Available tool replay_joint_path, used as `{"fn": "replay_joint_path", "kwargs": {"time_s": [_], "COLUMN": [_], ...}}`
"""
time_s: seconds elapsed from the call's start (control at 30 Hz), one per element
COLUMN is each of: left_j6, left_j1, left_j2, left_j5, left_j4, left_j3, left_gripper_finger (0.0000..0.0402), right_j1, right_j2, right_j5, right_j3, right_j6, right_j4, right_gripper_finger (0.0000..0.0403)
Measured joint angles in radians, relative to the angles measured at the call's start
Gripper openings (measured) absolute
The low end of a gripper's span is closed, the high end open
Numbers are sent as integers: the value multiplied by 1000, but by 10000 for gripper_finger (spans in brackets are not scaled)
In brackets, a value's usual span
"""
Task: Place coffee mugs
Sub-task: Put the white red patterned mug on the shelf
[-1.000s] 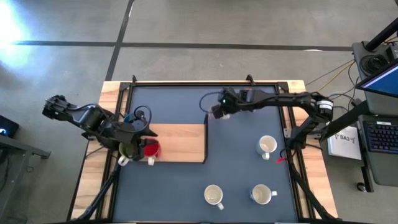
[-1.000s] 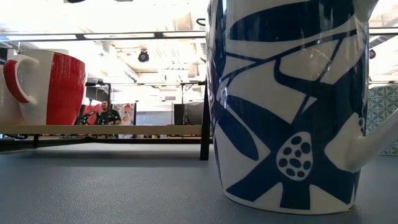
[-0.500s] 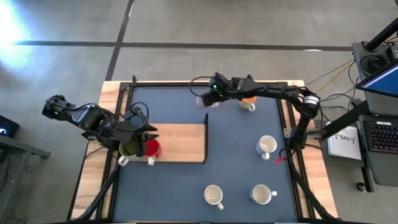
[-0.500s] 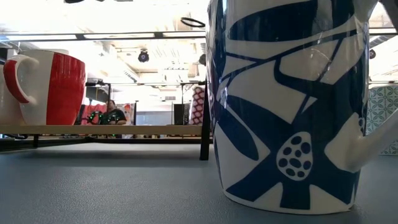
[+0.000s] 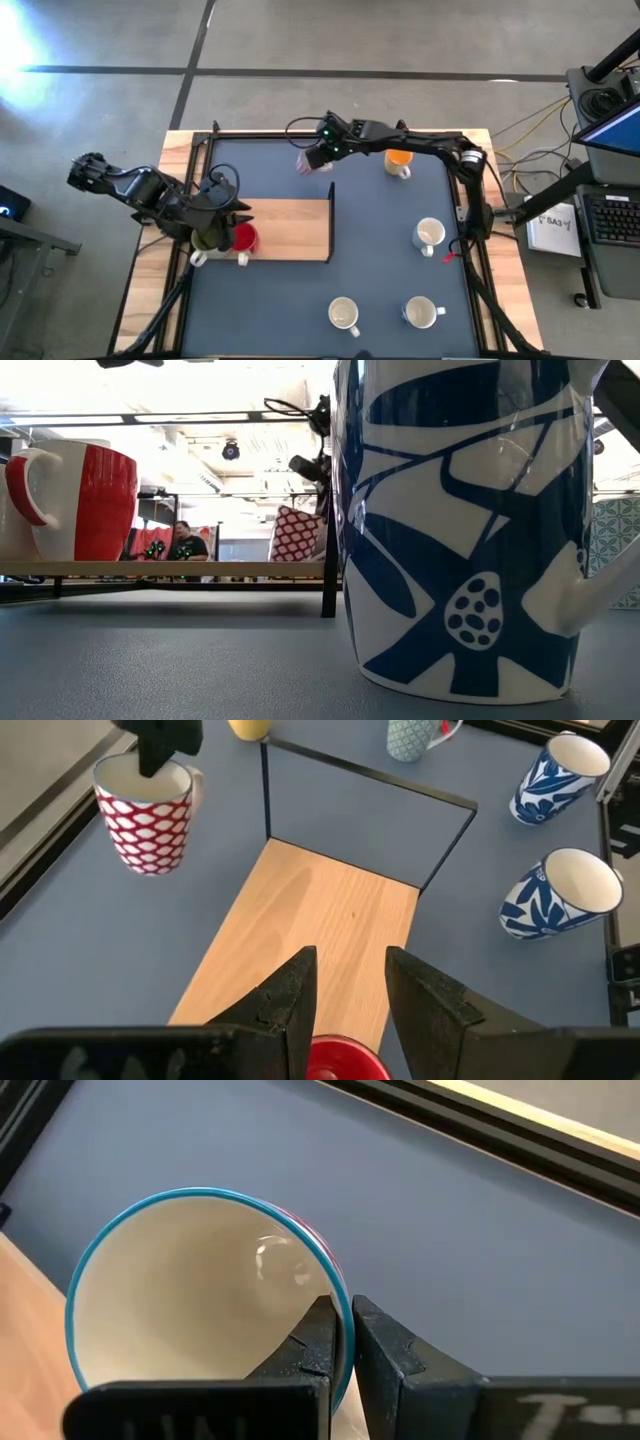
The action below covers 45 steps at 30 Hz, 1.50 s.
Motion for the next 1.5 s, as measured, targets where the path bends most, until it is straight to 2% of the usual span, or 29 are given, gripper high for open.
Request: {"fn": "replay_joint_path", "kwargs": {"time_s": [0.27, 0.7, 0.83, 1.2, 1.5], "left_j6": [-13, -13, -16, -33, -43], "left_j1": [0, 0, 0, 0, 0], "left_j2": [-12, -35, -38, -38, -33], "left_j5": [21, 35, 47, 49, 49], "left_j4": [-20, -40, -46, -49, -42], "left_j3": [0, 0, 0, 0, 0], "left_gripper_finger": [103, 103, 103, 103, 103], "right_j1": [13, 33, 33, 32, 32], "right_j2": [89, 199, 227, 225, 156], "right_j5": [-73, -102, -103, -96, -103], "right_j3": [87, 220, 262, 272, 296], "right_j6": [2, -6, -18, -32, -93], "right_j4": [-35, -71, -84, -97, -158], "right_gripper_finger": [13, 13, 27, 76, 90]}}
